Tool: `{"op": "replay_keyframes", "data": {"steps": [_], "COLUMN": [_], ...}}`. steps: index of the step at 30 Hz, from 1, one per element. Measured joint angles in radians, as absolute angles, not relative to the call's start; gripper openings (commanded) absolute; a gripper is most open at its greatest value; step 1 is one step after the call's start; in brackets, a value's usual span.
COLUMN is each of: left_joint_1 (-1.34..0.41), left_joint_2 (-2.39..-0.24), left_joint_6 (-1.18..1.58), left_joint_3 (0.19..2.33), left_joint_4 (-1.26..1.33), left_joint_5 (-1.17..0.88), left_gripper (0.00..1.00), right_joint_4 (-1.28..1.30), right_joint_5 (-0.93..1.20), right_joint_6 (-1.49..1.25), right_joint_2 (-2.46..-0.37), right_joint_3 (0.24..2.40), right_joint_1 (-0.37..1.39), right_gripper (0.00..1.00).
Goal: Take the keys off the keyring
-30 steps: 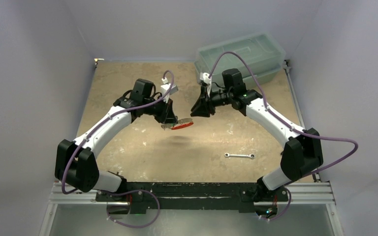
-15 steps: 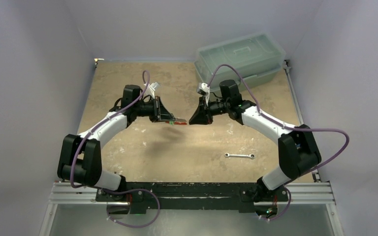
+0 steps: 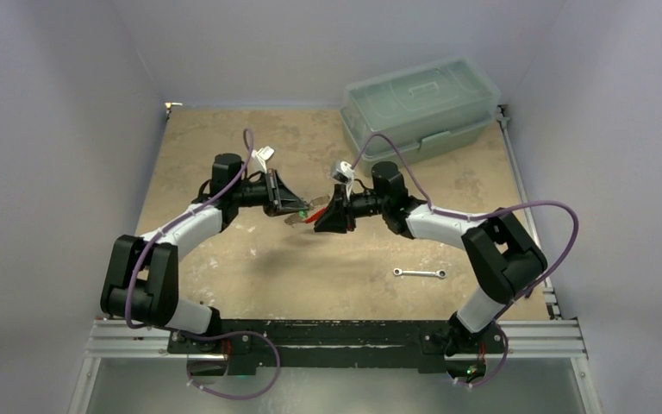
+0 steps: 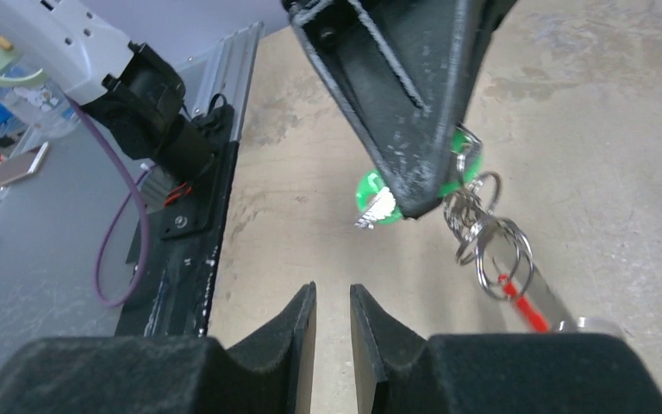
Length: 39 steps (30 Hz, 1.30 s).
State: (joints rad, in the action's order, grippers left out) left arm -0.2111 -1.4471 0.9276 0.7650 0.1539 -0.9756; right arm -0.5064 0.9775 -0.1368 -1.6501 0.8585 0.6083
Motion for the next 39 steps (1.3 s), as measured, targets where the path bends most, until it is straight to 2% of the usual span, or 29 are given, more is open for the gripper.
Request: {"op": "replay_keyframes", "data": {"steps": [8, 13, 33, 39], "left_joint_1": [-0.21, -0.21, -0.21, -0.21], "left_joint_2": [-1.444, -1.443, -1.411, -1.402], "left_joint_6": [1.082, 1.142, 1.247, 1.256], "left_joint_3": [0.708, 0.702, 0.658, 0.658], "left_joint_4": [0.293, 0.357, 0.472, 0.474], "left_joint_5": [-1.022, -1.045, -1.077, -1.078], "left_gripper": [0.0, 0.0, 0.0, 0.0], "right_joint_4": [-0.867, -1.006, -1.072, -1.082], "right_joint_5": [0.906, 0.891, 0.801, 0.802], "right_joint_6": [-0.244, -0.242, -0.077, -0.074], "right_joint_2": [-1.669, -1.669, -1.67, -1.67], "right_joint_3": [0.769, 0.746, 0.716, 0.716], "right_joint_1": [0.603, 0.602, 0.616, 0.635], "right_gripper": [0.28, 0.29, 0.32, 0.36]}}
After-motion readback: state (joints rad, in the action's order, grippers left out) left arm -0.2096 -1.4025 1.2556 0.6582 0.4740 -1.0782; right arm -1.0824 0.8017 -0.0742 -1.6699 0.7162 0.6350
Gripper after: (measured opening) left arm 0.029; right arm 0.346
